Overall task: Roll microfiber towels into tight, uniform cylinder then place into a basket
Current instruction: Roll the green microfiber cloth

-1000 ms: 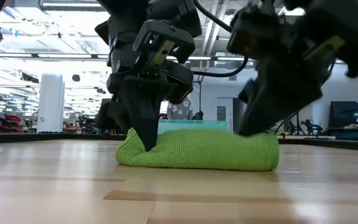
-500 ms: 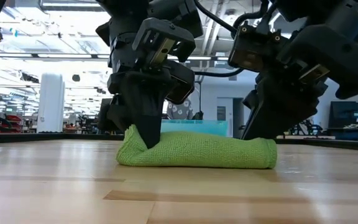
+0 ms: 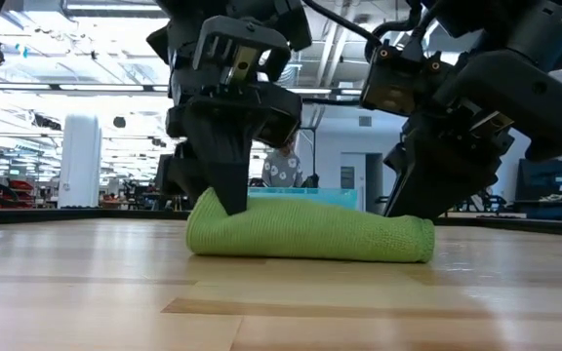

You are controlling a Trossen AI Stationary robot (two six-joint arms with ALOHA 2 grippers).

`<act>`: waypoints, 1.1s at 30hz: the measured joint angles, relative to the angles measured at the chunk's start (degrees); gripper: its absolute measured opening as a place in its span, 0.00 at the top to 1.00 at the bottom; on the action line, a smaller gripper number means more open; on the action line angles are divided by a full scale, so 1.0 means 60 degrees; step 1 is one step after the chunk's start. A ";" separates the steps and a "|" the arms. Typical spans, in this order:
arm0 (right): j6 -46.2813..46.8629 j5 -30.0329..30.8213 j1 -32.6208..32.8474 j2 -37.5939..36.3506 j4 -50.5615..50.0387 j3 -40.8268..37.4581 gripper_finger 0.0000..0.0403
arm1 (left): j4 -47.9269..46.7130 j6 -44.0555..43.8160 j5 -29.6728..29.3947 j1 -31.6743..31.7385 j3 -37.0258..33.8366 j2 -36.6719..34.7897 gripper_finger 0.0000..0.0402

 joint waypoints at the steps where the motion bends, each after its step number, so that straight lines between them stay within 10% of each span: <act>1: 0.0000 0.0004 0.0000 0.0000 -0.0034 -0.0001 0.86 | -0.0047 0.0001 -0.0093 -0.0004 0.0000 -0.0085 0.68; 13: 0.0098 0.0007 0.0000 0.0000 -0.0116 -0.0015 0.86 | -0.1838 0.0015 -0.2248 -0.0371 0.0000 -0.1485 0.68; 25: 0.0095 -0.0011 0.0000 0.0007 -0.0077 -0.0022 0.86 | 0.0731 0.1621 -0.6603 -0.2069 0.0026 -0.1491 0.68; 33: 0.0087 -0.0015 0.0000 0.0007 -0.0115 -0.0018 0.86 | 0.1307 0.1367 -0.6729 -0.1647 0.0022 -0.0286 0.68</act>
